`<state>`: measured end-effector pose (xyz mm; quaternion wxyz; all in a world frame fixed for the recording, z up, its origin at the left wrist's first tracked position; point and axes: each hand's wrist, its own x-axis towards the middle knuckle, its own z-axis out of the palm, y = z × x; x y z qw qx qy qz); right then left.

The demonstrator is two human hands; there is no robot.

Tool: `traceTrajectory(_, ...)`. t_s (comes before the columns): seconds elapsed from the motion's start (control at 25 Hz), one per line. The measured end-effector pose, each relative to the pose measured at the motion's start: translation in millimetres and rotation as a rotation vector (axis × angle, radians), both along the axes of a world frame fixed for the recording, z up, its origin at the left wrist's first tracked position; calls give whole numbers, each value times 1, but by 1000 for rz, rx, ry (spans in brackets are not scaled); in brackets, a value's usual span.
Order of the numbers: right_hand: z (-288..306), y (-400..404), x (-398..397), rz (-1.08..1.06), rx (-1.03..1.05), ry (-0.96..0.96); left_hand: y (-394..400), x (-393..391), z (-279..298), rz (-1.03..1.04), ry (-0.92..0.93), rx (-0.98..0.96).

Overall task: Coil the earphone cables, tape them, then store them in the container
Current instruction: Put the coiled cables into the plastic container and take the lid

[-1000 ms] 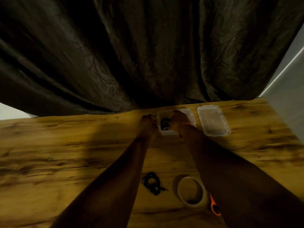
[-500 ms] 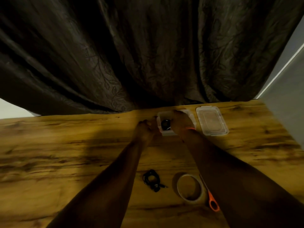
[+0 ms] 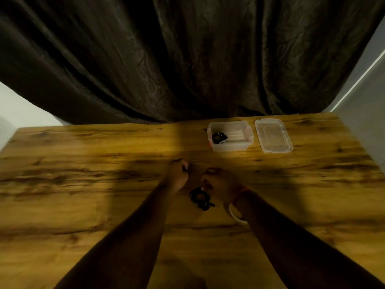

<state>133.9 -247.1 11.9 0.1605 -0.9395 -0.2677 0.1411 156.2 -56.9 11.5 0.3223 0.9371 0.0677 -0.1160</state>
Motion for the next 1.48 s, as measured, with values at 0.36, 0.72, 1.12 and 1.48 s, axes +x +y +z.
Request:
traceTrajectory(0.36,1,10,-9,97,-60,55,5,-16,5,-118,37,45)
traceTrajectory(0.72,12,-1,1,-212,208,146,-8,-20,4,-28,13,-196)
traceTrajectory(1.12,34,-24,36,-776,967,402,-54,-3,45,231,157,-942)
traceTrajectory(1.48,71,-59,92,-978,914,89,-112,59,79,318,94,-1120)
